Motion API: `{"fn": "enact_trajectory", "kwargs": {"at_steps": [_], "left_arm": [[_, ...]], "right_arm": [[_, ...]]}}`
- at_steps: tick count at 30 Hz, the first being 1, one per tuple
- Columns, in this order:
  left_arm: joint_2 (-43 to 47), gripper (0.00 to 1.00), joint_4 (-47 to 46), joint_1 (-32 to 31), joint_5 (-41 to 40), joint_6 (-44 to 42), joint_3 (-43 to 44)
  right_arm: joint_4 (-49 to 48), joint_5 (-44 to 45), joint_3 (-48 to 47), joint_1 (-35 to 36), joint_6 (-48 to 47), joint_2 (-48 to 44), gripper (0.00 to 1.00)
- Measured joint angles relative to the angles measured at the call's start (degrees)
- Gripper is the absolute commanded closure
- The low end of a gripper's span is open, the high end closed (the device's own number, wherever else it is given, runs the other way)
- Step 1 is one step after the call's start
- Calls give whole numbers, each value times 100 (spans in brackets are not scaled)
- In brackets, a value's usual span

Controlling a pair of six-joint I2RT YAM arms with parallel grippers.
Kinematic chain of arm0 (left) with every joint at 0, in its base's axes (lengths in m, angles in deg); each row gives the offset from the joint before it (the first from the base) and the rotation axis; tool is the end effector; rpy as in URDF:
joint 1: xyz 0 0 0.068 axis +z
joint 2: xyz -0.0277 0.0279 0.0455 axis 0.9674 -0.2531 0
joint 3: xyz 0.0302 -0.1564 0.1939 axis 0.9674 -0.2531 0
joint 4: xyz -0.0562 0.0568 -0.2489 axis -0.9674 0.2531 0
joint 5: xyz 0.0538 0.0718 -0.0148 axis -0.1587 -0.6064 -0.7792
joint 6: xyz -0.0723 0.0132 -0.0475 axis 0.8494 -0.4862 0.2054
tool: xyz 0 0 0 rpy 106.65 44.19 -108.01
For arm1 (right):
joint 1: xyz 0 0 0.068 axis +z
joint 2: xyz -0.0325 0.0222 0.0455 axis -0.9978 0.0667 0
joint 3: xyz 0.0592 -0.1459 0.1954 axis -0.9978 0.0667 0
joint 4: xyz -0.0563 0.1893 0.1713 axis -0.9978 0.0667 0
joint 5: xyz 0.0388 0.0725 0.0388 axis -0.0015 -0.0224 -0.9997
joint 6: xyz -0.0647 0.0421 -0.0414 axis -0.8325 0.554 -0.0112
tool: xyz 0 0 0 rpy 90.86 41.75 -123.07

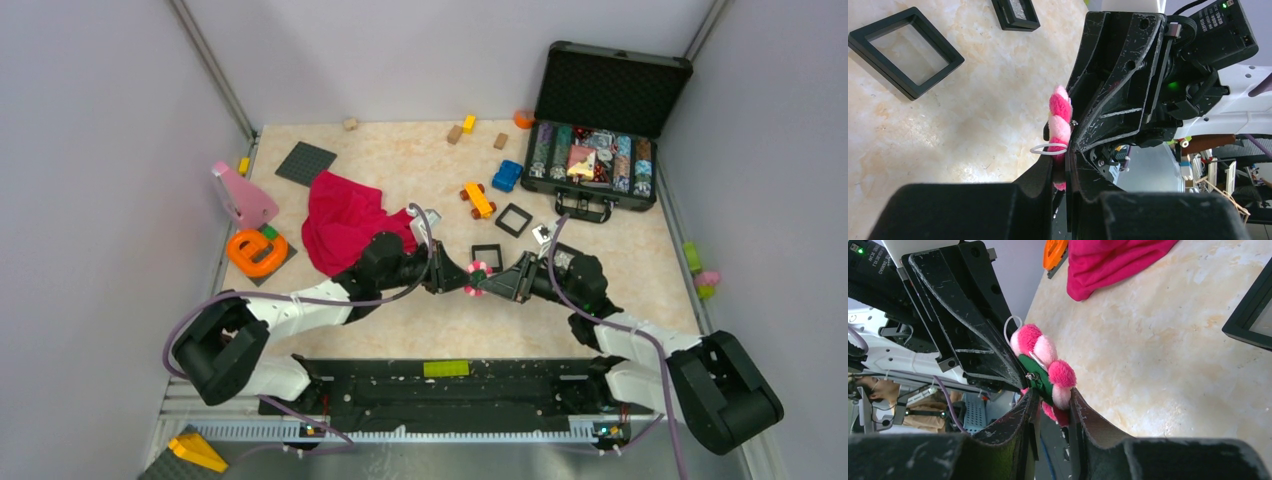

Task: Remove the brooch from the garment
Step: Close the brooch.

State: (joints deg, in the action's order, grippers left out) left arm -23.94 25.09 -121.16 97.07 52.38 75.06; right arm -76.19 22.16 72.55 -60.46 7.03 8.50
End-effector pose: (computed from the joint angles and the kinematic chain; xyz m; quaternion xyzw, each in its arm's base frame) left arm 0.2031 -0.2583 0.1928 0.1467 0.7601 -0.5572 0.3003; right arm 0.1966 0.1478 0.1569 -0.0381 0.7354 0.5913 0.3288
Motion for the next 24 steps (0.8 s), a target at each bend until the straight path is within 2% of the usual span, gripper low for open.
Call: {"fn": "enact_trajectory", "kwargs": {"at_steps": [9,13,19,24], "left_arm": [[-203,100,-229,15,267,2,0],[-271,100,-334,44,448,55,-2],[-413,100,-901,195,769,415,-83],[-452,100,-1204,225,925,581,-96]], "right_arm": [[-271,-205,92,-79,173,170,99],[-446,-256,188,-90,262,168,96],[-509,-234,212,-114,295,-13,95],[-439,-214,229,-127,289,-297,86]]}}
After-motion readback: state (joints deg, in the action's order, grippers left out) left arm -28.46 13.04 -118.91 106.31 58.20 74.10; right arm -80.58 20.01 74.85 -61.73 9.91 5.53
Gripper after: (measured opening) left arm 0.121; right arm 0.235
